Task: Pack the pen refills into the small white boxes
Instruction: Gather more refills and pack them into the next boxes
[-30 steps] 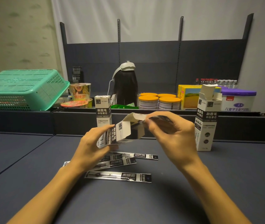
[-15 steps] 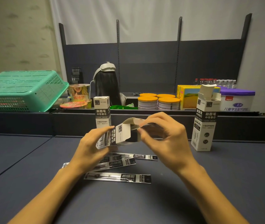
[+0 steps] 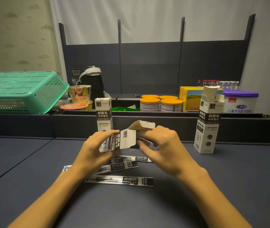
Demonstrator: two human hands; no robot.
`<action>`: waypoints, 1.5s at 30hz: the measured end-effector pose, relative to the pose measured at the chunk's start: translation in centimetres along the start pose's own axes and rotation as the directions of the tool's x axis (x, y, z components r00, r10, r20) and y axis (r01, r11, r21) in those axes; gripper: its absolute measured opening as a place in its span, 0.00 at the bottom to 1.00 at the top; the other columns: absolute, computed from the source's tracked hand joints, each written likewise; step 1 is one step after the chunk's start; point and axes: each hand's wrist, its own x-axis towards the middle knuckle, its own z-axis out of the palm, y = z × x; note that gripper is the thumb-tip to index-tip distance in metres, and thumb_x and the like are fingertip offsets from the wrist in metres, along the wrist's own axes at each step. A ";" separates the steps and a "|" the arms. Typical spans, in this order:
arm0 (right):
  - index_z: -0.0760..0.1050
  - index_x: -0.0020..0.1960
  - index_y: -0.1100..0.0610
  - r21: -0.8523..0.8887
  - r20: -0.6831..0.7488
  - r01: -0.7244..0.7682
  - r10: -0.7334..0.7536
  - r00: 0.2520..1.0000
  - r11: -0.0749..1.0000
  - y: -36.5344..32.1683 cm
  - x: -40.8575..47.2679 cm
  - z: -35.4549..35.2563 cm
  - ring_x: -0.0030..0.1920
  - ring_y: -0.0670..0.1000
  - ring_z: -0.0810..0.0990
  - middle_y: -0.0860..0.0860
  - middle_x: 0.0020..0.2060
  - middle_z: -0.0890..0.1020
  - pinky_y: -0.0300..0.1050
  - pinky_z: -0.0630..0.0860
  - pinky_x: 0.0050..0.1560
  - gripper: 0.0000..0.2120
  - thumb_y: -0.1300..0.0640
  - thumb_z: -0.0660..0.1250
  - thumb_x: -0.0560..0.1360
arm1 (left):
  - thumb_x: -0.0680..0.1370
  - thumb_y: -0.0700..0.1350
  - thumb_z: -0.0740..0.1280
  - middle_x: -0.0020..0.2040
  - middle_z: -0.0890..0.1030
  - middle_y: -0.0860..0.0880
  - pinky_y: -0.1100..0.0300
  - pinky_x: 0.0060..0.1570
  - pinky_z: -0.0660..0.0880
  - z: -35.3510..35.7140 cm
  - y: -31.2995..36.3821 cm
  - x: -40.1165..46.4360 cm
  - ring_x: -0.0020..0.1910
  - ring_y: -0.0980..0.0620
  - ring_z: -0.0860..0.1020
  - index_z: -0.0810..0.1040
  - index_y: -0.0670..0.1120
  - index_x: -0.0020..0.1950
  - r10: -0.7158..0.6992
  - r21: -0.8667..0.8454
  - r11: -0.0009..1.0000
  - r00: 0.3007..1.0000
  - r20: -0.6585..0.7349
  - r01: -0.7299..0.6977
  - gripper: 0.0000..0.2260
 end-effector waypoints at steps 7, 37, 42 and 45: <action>0.80 0.48 0.58 0.065 -0.111 0.018 -0.011 0.994 0.998 -0.5 0.2 -0.2 0.38 0.49 0.78 0.51 0.41 0.83 0.45 0.77 0.38 0.06 0.60 0.69 0.71 | 0.68 0.50 0.72 0.62 0.74 0.59 0.58 0.53 0.74 0.0 -0.3 0.0 0.59 0.65 0.71 0.66 0.58 0.69 -0.027 -0.024 0.999 1.000 -0.014 0.027 0.31; 0.82 0.52 0.57 0.074 0.014 -0.062 0.062 0.998 0.995 -1.0 0.1 0.0 0.34 0.42 0.70 0.48 0.39 0.81 0.31 0.67 0.38 0.11 0.59 0.63 0.74 | 0.68 0.51 0.73 0.61 0.75 0.57 0.51 0.53 0.76 -0.2 0.0 0.0 0.58 0.58 0.74 0.67 0.58 0.68 0.008 -0.023 1.000 1.000 0.018 -0.007 0.30; 0.80 0.56 0.54 0.095 0.133 -0.119 0.106 0.985 0.988 -1.1 0.1 -0.1 0.34 0.43 0.71 0.48 0.42 0.83 0.37 0.73 0.36 0.18 0.52 0.56 0.75 | 0.68 0.52 0.73 0.60 0.74 0.57 0.49 0.54 0.77 -0.2 0.2 0.0 0.59 0.55 0.74 0.67 0.58 0.68 0.015 -0.011 1.000 0.999 0.033 -0.014 0.30; 0.79 0.58 0.53 0.100 0.221 -0.163 0.138 0.965 0.982 -1.2 -0.1 0.0 0.37 0.46 0.76 0.48 0.49 0.83 0.41 0.77 0.38 0.20 0.49 0.54 0.74 | 0.69 0.51 0.74 0.61 0.75 0.56 0.46 0.56 0.77 -0.2 0.2 0.0 0.60 0.53 0.75 0.67 0.58 0.68 0.036 -0.004 0.999 0.998 0.045 -0.036 0.30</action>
